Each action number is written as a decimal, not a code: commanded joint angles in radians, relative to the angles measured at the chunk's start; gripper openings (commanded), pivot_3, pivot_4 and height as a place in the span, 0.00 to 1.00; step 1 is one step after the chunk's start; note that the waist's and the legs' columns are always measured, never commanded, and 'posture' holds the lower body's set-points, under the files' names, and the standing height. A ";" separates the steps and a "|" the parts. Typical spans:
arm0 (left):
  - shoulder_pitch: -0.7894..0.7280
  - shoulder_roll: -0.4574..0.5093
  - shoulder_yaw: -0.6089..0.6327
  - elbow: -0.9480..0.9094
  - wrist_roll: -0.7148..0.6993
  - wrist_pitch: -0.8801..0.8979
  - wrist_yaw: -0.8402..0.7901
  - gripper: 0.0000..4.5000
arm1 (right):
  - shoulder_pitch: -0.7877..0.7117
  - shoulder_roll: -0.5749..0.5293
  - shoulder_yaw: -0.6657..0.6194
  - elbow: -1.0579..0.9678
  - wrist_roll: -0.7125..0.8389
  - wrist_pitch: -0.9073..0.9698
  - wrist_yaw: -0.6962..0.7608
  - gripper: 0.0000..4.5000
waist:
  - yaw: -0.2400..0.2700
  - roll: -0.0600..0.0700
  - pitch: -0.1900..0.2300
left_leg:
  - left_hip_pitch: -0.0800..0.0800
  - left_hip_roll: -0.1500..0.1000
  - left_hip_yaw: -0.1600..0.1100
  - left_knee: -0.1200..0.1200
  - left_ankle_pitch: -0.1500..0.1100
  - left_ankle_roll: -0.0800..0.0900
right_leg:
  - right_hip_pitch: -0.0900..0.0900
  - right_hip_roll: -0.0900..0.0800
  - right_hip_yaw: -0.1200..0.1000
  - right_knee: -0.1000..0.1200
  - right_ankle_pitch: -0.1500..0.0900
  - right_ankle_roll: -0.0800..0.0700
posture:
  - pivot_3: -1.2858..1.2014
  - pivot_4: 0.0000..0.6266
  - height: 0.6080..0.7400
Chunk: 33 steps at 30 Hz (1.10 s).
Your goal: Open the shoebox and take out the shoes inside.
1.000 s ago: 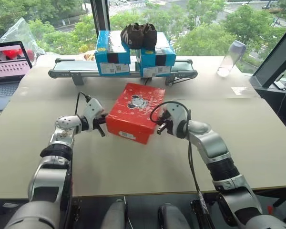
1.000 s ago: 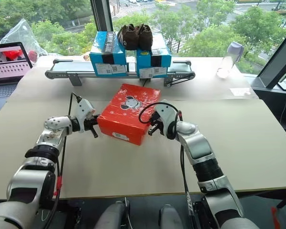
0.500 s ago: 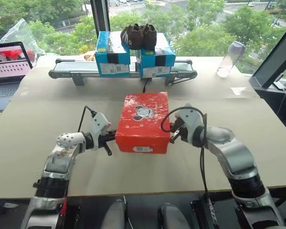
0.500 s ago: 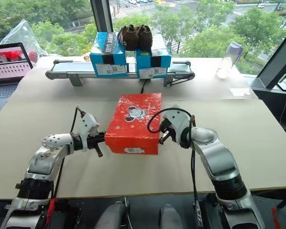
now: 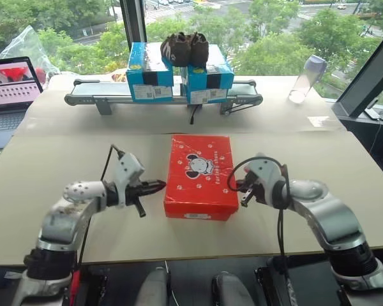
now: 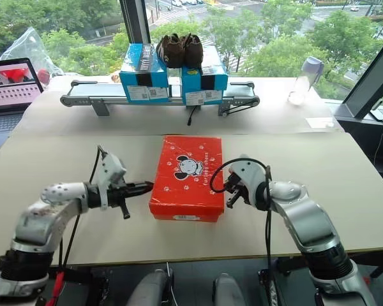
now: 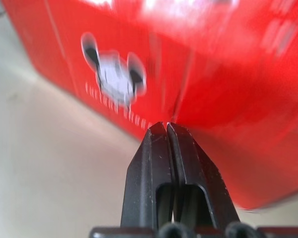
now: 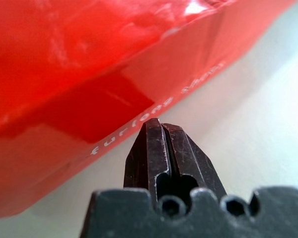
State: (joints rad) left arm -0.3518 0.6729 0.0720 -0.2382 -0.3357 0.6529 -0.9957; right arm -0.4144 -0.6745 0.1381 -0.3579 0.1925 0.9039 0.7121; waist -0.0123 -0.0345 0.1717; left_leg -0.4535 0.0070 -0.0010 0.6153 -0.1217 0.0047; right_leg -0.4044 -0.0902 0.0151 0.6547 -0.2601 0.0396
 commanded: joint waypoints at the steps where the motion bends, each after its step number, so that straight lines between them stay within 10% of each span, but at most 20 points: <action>1: -0.036 0.078 0.057 0.039 -0.022 -0.042 -0.038 0.02 | -0.012 -0.079 -0.060 0.033 -0.001 -0.067 0.041 0.00 | 0.000 0.000 0.000 | 0.000 0.000 0.000 0.000 0.000 0.000 | 0.000 0.000 0.000 -0.001 0.000 0.000 | 0.52 0.24 1.00; 5: -0.088 0.175 0.101 0.040 -0.091 0.002 -0.105 0.02 | -0.015 -0.182 -0.104 0.093 0.012 -0.116 0.117 0.00 | 0.000 0.000 0.000 | 0.000 0.001 0.001 -0.002 0.000 0.000 | 0.001 0.000 0.000 -0.005 0.000 0.000 | 0.52 0.24 1.00; 17: -0.240 0.461 0.232 -0.070 -0.467 0.330 -0.259 0.99 | 0.036 -0.305 -0.230 0.071 0.214 -0.137 0.350 0.00 | -0.006 0.000 0.001 | -0.002 0.004 0.003 -0.002 -0.001 0.001 | 0.000 0.002 0.000 -0.007 0.000 0.001 | 0.52 0.24 1.00; 33: -0.161 0.663 0.373 -0.212 -0.599 0.409 -0.249 0.99 | -0.068 -0.052 0.060 0.228 0.071 -0.345 0.327 0.00 | -0.003 0.001 0.002 | -0.002 0.006 0.005 -0.002 -0.001 0.001 | -0.001 0.004 0.001 -0.008 0.001 0.000 | 0.52 0.24 1.00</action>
State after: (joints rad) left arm -0.5142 1.3096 0.3878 -0.4319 -0.9126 1.0501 -1.2514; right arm -0.4456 -0.7318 0.2234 -0.1041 0.2361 0.5711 1.0267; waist -0.0150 -0.0337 0.1732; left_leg -0.4558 0.0127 0.0042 0.6132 -0.1230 0.0059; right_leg -0.4058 -0.0864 0.0166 0.6466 -0.2592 0.0395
